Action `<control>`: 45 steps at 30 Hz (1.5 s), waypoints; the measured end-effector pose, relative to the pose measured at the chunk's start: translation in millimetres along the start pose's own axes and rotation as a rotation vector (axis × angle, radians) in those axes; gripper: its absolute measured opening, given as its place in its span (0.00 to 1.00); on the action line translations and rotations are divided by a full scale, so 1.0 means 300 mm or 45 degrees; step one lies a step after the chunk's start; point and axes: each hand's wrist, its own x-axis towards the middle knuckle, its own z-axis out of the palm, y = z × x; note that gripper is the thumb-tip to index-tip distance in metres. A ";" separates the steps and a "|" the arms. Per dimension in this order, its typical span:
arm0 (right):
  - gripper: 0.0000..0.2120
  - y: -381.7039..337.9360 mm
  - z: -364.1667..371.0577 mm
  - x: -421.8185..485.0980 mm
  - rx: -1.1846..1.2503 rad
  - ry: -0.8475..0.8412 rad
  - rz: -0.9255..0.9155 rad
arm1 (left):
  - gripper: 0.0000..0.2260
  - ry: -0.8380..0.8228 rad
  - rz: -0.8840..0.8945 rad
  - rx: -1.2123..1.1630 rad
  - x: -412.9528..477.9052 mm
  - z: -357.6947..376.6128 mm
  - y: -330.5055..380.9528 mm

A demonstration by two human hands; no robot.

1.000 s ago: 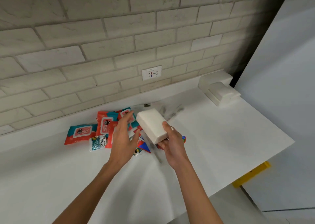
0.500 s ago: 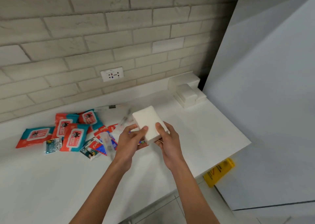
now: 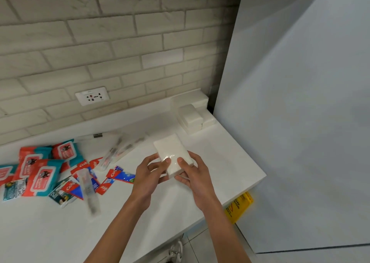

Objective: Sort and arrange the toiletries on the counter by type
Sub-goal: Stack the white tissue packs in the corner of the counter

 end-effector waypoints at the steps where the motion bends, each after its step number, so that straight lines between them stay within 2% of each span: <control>1: 0.22 -0.008 -0.018 0.019 0.004 0.006 0.008 | 0.28 -0.013 0.000 0.012 0.018 0.020 -0.004; 4: 0.22 -0.032 -0.069 0.082 0.010 0.058 0.023 | 0.29 -0.069 0.006 0.060 0.090 0.082 -0.017; 13: 0.23 -0.125 -0.220 0.279 0.096 0.252 0.019 | 0.19 -0.080 0.007 0.151 0.319 0.231 -0.006; 18: 0.21 -0.200 -0.320 0.415 0.120 0.313 0.038 | 0.18 -0.001 -0.033 0.143 0.443 0.289 -0.003; 28: 0.20 -0.351 -0.500 0.869 0.115 0.332 0.018 | 0.23 0.189 -0.100 0.165 0.673 0.462 -0.002; 33: 0.23 -0.341 -0.566 1.102 0.022 0.274 0.020 | 0.30 0.287 -0.115 0.182 0.786 0.577 0.022; 39: 0.27 -0.258 -0.604 1.260 -0.239 0.227 -0.060 | 0.38 0.340 -0.160 0.205 0.891 0.663 0.010; 45: 0.26 -0.206 -0.609 1.299 -0.541 0.322 -0.171 | 0.38 0.351 -0.210 0.203 0.972 0.683 -0.033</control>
